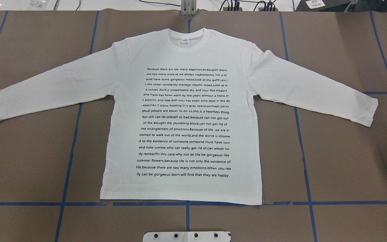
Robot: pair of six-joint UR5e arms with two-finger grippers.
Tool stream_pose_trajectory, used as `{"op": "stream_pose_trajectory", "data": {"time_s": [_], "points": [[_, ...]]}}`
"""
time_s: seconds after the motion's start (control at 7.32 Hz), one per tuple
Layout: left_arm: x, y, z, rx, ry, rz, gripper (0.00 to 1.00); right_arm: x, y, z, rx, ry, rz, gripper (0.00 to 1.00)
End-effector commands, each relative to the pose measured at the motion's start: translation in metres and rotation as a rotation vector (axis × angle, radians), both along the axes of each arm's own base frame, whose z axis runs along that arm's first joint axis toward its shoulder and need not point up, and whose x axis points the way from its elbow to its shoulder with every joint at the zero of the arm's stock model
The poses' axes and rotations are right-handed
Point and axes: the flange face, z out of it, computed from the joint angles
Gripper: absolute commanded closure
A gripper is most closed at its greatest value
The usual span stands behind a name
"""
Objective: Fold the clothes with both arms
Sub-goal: 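Move the right gripper toward the sleeve cuff nearest it and grasp it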
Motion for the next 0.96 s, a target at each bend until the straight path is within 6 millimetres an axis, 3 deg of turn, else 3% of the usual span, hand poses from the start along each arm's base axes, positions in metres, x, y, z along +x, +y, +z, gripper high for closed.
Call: {"op": "stream_pose_trajectory", "data": {"time_s": [0.0,0.14,0.27,0.82], "points": [[0.000,0.000,-0.001,0.000,0.002,0.000,0.00,-0.045,-0.045,0.020,-0.029,-0.039,0.032,0.01],[0.000,0.000,-0.002,0.002,0.003,0.000,0.00,-0.062,-0.066,0.027,-0.046,-0.034,0.017,0.02],[0.000,0.000,-0.002,0.004,0.002,0.000,0.00,-0.074,-0.070,0.029,-0.049,-0.029,0.000,0.02],[0.000,0.000,-0.002,0.004,0.003,-0.002,0.00,-0.098,-0.072,0.056,-0.090,0.009,-0.031,0.07]]}}
